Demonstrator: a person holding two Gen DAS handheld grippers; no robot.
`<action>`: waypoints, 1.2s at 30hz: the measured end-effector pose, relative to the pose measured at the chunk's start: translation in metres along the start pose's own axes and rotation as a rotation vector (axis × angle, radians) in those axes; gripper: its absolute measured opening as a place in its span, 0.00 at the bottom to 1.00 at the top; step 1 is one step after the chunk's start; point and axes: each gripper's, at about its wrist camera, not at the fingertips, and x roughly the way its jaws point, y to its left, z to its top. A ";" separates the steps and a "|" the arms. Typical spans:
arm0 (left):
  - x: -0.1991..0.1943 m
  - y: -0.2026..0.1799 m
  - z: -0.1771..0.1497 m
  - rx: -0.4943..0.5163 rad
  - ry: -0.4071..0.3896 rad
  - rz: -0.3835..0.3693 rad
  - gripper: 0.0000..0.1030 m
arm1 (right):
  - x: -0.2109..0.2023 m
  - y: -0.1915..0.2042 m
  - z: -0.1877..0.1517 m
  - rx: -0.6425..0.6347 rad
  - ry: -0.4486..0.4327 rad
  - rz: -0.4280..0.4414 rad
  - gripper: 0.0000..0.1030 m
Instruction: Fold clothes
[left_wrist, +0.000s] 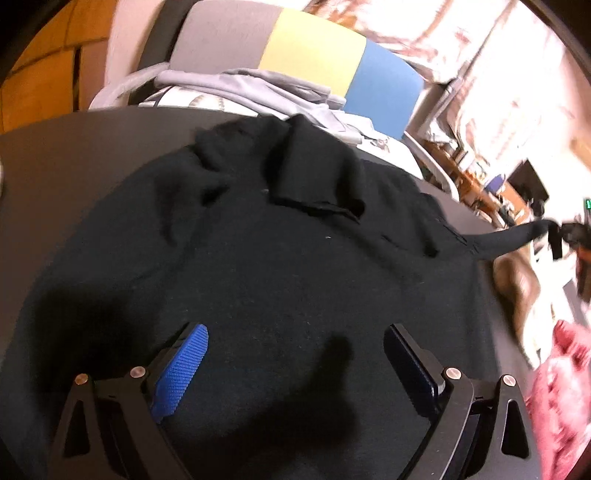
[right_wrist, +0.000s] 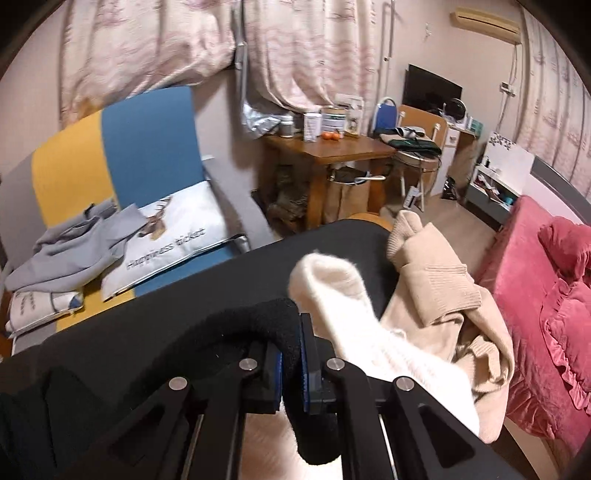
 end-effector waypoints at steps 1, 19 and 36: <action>0.001 -0.004 -0.002 0.031 -0.002 0.015 0.95 | 0.009 0.000 0.001 0.005 0.011 -0.006 0.06; 0.018 -0.024 -0.015 0.171 0.006 0.082 1.00 | 0.033 -0.070 -0.083 0.227 0.165 -0.258 0.27; -0.055 0.056 0.005 -0.071 -0.087 0.079 1.00 | -0.099 -0.048 -0.071 0.366 -0.130 -0.253 0.29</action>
